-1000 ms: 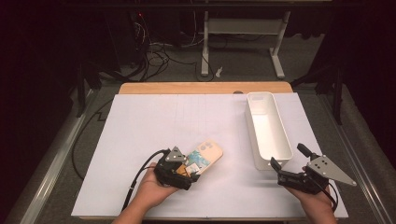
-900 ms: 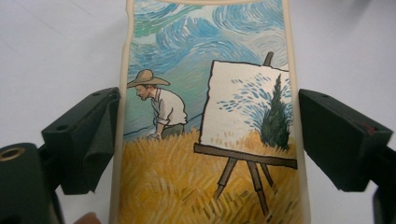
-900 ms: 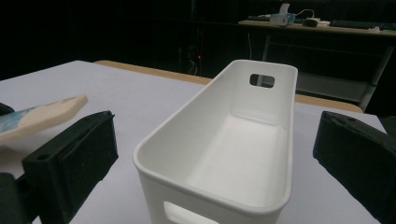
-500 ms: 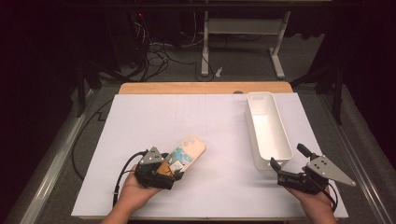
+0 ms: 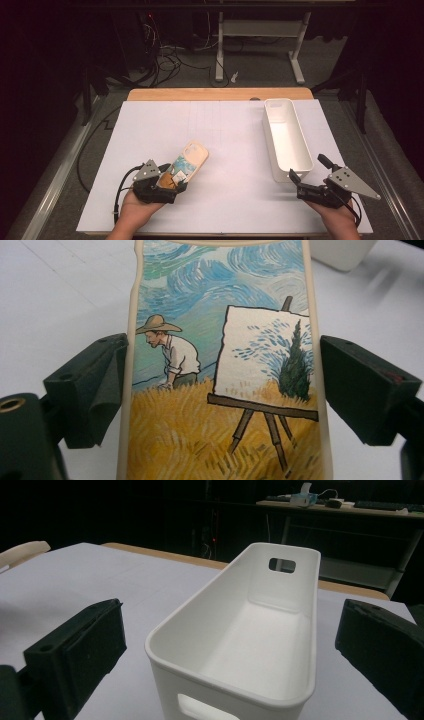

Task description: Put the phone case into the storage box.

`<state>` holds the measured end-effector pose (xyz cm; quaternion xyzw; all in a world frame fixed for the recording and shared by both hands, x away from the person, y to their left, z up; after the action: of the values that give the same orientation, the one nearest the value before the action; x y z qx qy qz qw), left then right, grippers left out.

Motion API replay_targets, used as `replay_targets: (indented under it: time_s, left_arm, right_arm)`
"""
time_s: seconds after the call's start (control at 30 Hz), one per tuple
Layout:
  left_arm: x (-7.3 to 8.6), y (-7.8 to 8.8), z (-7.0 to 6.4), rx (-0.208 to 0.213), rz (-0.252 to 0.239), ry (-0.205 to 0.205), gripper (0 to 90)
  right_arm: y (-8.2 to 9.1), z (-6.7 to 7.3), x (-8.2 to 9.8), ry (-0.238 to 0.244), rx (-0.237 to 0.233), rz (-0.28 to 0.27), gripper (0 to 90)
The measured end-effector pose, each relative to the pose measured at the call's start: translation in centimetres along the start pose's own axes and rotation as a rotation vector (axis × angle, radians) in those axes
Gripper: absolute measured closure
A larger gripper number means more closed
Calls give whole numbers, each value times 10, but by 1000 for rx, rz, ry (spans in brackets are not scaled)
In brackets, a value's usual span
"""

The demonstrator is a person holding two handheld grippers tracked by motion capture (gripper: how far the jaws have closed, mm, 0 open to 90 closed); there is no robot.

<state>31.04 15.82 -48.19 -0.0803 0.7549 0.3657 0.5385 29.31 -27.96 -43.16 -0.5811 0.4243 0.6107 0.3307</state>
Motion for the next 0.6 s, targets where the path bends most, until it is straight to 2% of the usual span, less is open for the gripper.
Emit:
replay_targets:
  time_s: [0.07, 0.23, 0.47, 0.6]
  left_arm:
    - [1, 2, 1, 5, -20, 11, 114]
    - [1, 2, 3, 3, -25, 9, 113]
    - [-1, 3, 3, 20, -56, 7, 113]
    - [-2, 4, 2, 45, -79, 9, 113]
  right_arm:
    - [0, 0, 0, 1, -1, 1, 2]
    - [0, 0, 0, 3, -2, 3, 2]
    - [-1, 0, 1, 2, -2, 6, 2]
    - [-2, 1, 1, 1, -3, 6, 2]
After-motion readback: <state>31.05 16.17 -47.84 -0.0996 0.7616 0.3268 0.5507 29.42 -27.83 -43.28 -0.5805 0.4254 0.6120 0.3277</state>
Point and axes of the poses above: each handheld gripper's, and its own axes: y roughly backward along the jaws, x roughly out of its underside, z roughly to its left, the point moved 4 cm from there along -y, roughly forward along the jaws, and after that the axes turned 4 degrees about -z, right-handed, at the moved point
